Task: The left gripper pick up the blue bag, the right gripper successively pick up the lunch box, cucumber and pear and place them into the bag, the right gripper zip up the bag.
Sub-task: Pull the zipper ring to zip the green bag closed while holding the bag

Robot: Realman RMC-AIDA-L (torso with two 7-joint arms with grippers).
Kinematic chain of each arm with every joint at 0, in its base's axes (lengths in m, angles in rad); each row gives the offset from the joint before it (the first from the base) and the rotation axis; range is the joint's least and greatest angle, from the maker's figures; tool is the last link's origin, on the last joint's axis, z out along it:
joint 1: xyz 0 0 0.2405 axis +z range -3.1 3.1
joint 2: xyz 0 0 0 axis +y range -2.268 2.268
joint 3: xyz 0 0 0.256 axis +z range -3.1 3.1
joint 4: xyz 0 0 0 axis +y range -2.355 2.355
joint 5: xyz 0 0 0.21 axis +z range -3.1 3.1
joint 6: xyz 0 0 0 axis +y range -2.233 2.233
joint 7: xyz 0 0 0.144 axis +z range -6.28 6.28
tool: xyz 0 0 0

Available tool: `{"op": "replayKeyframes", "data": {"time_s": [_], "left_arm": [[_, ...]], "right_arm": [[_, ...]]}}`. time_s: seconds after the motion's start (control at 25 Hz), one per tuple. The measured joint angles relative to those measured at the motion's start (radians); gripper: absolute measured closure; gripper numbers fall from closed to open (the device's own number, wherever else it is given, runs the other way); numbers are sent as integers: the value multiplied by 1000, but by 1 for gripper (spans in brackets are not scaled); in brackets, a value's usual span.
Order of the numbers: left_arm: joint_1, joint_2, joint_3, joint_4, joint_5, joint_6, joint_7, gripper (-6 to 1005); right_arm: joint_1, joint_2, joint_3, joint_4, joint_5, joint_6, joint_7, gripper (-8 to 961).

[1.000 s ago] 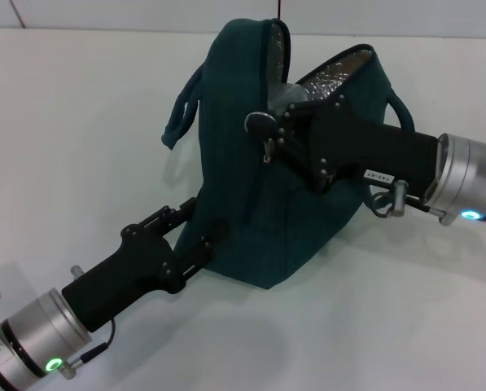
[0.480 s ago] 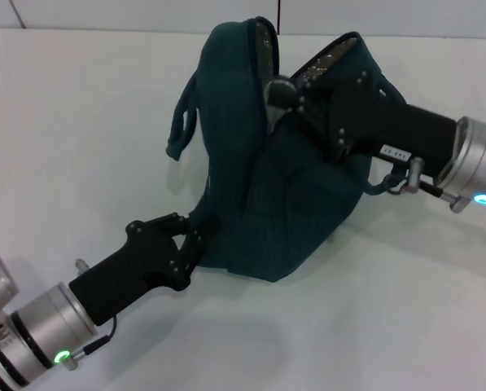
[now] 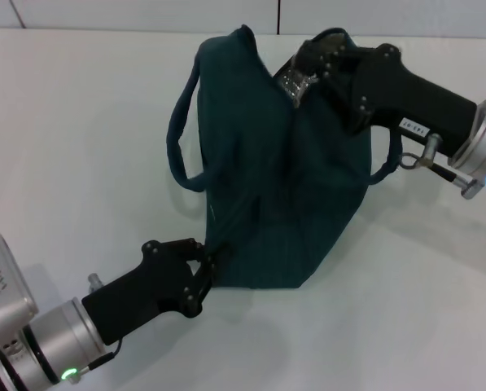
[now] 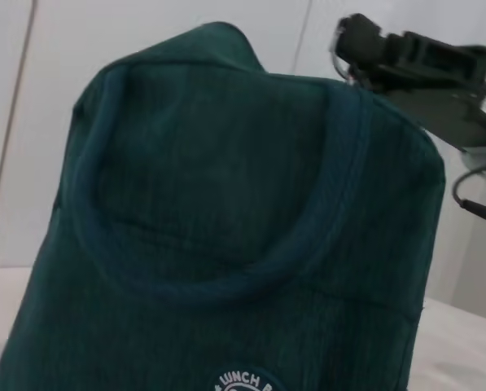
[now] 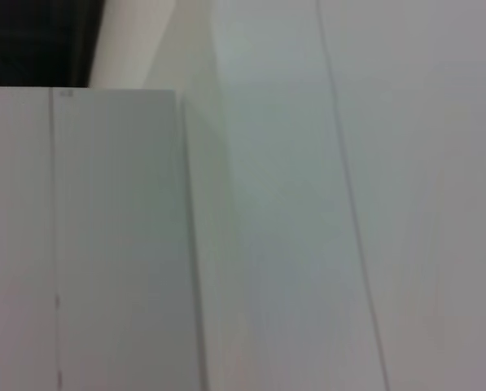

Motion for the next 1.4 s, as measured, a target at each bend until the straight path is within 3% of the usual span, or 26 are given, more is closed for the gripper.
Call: {"op": "replayKeyframes", "data": {"time_s": [0.24,0.6,1.04,1.24,1.4], "left_arm": [[7,2,-2,2,-17,5,3,937],[7,2,-4,4,-153,33,3,940],[-39,2,-2,9,-182,93,5,944],[-30,-3,-5,-1,-185,147,49,901],[-15,-4,-5,-2,-190,198,84,787]], "right_arm": [[-18,-3,-7,3,4,-24,5,937],[-49,-2,-85,13,-3,-133,7,937],[-34,-2,-114,14,-4,-91,1,937],[-33,-2,-110,13,-4,-73,-1,938],[-33,-2,-108,13,-3,-73,-2,938]]}}
